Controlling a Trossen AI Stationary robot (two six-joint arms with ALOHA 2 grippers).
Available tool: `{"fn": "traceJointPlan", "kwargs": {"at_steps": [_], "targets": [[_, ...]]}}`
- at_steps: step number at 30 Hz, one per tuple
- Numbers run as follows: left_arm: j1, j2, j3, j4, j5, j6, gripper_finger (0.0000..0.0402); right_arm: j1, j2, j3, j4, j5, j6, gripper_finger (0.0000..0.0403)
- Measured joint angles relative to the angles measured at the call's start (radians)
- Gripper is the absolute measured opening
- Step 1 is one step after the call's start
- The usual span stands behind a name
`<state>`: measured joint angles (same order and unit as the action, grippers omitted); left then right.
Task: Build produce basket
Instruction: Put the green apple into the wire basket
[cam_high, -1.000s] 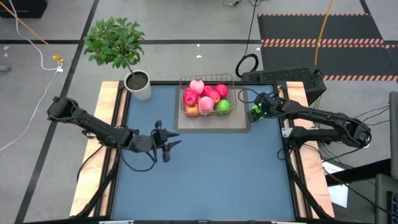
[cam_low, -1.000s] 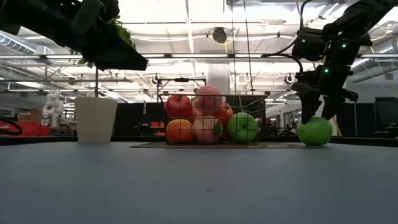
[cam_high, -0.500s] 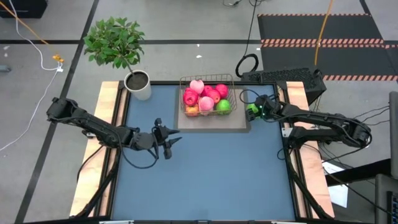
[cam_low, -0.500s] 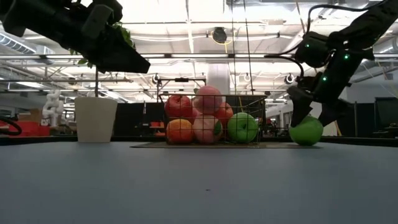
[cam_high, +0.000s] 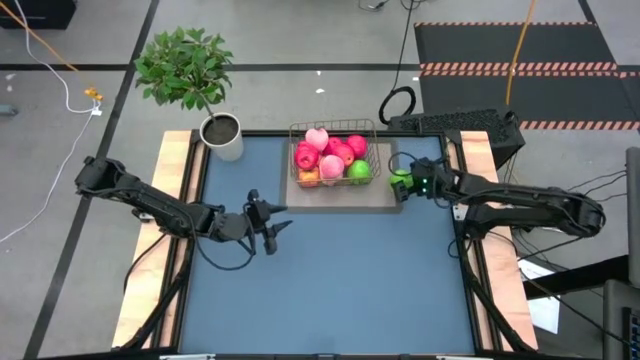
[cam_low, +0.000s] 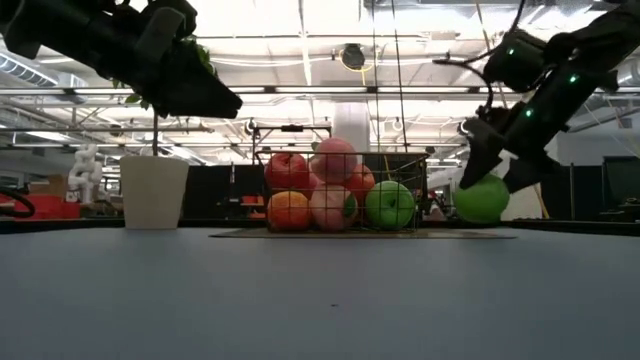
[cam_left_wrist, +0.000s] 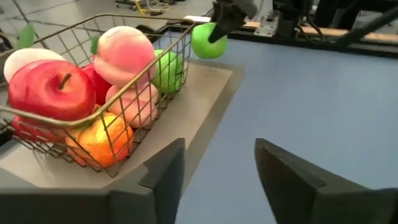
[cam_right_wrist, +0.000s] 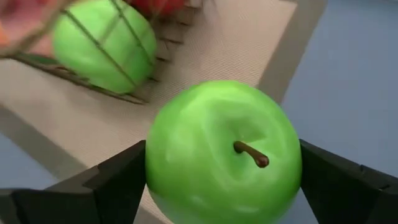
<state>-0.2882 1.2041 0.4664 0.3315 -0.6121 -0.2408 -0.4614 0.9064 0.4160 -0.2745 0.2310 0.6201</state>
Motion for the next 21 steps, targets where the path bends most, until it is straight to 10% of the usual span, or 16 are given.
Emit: {"fn": "traceJointPlan", "kwargs": {"at_steps": [10, 21], "targets": [[-0.005, 0.000, 0.000, -0.014, 0.019, -0.021, 0.0320, 0.164, -0.141, 0.002, 0.100, 0.086, -0.067, 0.0352], [-0.048, 0.086, 0.001, 0.266, 0.108, 0.225, 0.0351, 0.433, 0.008, 0.004, 0.560, -0.132, -0.030, 0.0352]]}}
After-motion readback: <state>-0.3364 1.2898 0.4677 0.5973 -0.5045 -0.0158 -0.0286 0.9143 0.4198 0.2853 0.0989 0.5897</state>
